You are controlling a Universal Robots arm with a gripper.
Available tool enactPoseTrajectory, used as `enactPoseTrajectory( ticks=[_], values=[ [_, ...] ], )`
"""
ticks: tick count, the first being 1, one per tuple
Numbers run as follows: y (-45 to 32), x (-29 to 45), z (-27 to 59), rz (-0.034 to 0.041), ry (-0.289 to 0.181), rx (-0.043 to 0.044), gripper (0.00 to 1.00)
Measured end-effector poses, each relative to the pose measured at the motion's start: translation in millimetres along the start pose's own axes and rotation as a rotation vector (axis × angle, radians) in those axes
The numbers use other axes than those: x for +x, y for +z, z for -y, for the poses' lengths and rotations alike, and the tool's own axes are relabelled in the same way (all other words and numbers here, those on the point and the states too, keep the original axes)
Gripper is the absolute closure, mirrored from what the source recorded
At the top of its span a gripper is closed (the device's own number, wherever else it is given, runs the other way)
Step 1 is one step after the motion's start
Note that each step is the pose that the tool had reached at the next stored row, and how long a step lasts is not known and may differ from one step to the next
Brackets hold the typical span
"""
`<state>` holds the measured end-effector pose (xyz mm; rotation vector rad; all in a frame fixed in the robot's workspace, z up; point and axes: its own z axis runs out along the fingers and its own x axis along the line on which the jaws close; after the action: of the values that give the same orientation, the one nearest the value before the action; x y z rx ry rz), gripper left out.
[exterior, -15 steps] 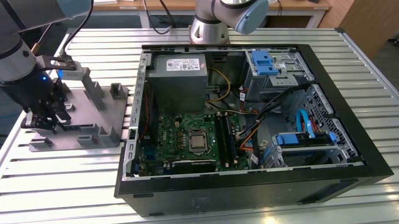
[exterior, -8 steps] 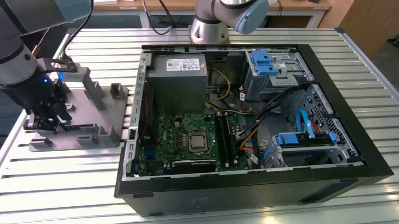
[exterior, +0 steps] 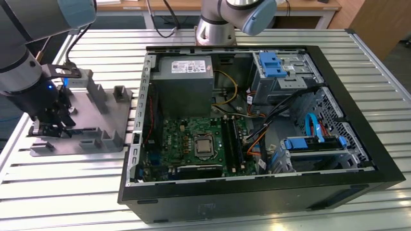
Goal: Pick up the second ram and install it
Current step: 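Pick up the second ram and move it above second insertion slot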
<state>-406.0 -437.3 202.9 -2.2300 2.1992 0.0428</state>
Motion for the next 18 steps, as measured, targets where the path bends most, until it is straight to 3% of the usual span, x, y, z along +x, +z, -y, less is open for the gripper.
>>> enactPoseTrajectory(
  ticks=[8,16,18],
  values=[
    [9.3,-1.8,-2.5,-0.0001,-0.015,-0.0003,0.59],
    [10.1,-1.9,-2.6,-0.0002,-0.015,-0.0005,0.59],
    [10.2,-1.9,-2.6,-0.0002,-0.015,-0.0005,0.67]
  ],
)
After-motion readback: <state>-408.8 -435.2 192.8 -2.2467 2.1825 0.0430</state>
